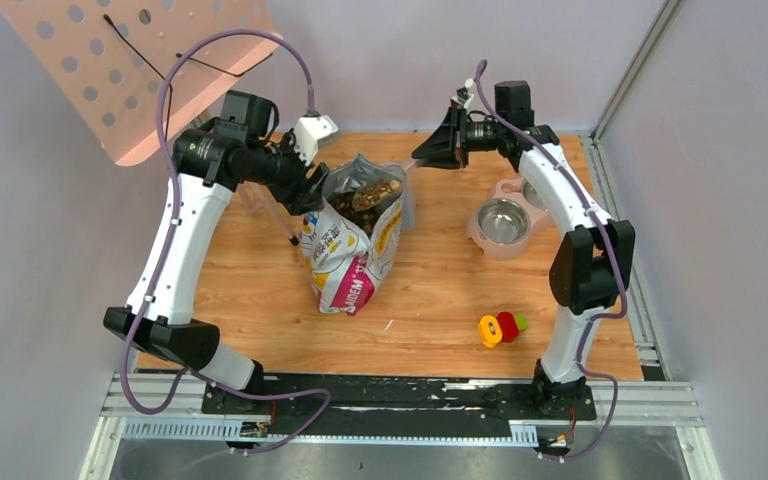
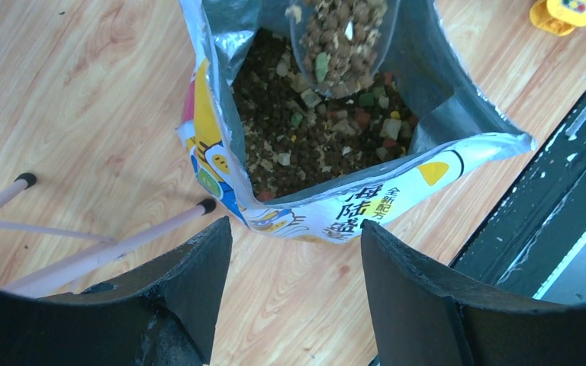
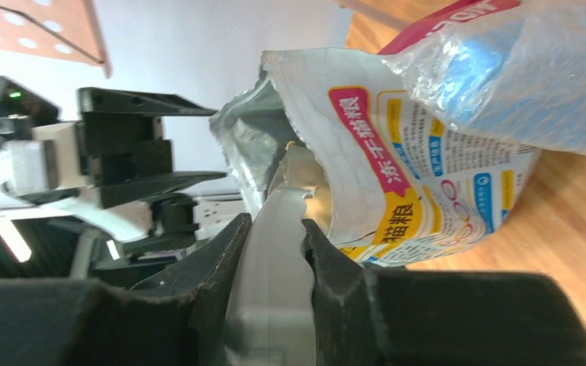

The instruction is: Serve the pet food

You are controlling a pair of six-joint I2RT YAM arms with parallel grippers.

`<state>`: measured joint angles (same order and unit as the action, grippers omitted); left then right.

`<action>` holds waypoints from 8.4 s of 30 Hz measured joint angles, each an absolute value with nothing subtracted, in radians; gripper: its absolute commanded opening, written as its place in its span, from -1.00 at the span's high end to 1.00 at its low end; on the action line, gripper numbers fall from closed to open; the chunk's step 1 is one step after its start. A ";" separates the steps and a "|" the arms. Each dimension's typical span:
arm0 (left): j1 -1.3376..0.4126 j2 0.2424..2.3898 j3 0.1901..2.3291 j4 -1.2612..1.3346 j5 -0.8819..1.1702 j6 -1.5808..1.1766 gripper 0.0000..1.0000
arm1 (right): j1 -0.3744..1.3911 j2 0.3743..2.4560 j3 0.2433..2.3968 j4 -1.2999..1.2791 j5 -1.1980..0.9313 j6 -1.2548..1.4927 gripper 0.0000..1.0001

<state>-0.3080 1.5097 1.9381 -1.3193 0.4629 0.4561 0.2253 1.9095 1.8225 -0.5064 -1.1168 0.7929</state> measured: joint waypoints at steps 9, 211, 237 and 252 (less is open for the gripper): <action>-0.308 1.507 1.919 -1.349 0.432 0.496 -0.40 | 0.167 1.881 1.503 0.045 -1.291 1.196 1.00; -0.300 1.437 1.972 -1.239 0.493 0.419 -0.51 | 0.716 1.905 1.871 -0.710 -0.444 -0.334 1.00; -0.300 1.444 1.972 -1.245 0.493 0.429 -0.51 | 0.618 1.921 1.913 -0.739 -0.783 0.048 1.00; -0.300 1.485 1.971 -1.230 0.494 0.406 -0.51 | 0.505 1.921 1.899 -0.660 -0.970 0.316 1.00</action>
<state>-0.3004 1.4853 1.9705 -1.2301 0.4938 0.4065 0.5049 1.9209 1.8992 -0.6598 -0.9703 0.3161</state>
